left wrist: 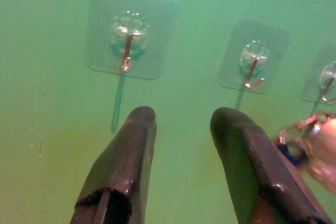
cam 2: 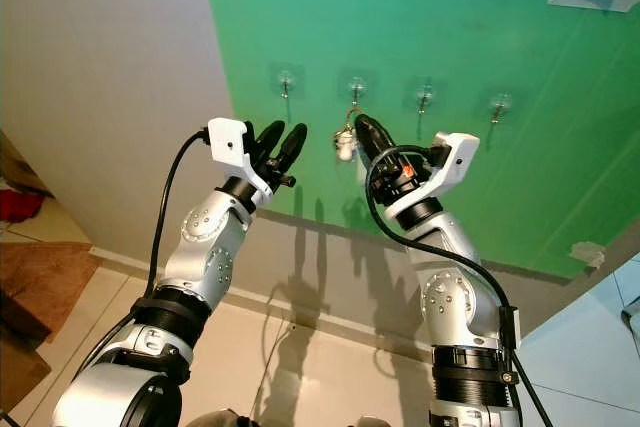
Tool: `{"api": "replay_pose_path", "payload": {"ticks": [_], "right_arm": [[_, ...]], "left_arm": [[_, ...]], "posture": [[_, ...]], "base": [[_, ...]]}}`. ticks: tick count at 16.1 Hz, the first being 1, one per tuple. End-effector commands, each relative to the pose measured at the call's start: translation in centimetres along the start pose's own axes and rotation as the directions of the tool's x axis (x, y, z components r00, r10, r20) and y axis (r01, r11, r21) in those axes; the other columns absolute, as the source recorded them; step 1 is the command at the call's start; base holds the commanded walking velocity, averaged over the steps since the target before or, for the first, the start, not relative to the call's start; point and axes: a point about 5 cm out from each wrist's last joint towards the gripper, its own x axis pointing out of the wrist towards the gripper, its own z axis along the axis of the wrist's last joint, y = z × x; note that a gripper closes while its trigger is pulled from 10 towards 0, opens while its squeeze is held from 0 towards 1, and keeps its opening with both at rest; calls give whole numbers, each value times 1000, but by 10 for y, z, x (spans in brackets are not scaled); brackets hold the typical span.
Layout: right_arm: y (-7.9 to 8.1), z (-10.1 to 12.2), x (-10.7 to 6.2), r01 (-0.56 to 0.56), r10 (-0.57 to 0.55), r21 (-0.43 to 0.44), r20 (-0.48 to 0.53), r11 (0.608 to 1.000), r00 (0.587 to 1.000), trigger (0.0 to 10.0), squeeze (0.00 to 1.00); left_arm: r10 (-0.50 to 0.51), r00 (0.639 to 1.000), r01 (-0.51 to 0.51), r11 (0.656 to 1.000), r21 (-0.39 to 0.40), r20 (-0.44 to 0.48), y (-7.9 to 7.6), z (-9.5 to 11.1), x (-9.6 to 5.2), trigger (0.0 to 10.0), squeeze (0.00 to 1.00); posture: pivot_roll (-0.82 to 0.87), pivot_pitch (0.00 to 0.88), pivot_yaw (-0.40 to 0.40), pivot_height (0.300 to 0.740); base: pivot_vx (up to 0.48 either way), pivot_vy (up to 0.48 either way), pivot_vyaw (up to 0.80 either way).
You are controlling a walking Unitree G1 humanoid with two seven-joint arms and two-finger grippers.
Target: Hang keys on a hook
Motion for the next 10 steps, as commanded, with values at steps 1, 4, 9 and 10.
{"api": "replay_pose_path", "payload": {"ticks": [1,4,9,10], "right_arm": [[-5,12,0,26,-27,15,54,1000,998,10000,0],[-15,25,-8,50,-56,48,117,998,992,10000,0],[-22,35,-12,60,-70,67,149,996,986,10000,0],[-23,37,-10,79,-89,69,158,994,983,10000,0]], "left_arm": [[-53,999,53,998,-25,11,-14,0,3,10000,0],[-142,990,142,990,-14,0,-23,-1,1,10000,0],[-204,979,204,979,1,-3,-31,-1,-1,10000,0],[-208,978,208,978,11,-8,-31,-1,-1,10000,0]], "posture": [[-150,16,21,740],[-150,17,19,740],[-149,21,20,740],[-148,20,18,740]], "base": [[0,0,0],[0,0,0],[0,0,0],[0,0,0]]}}
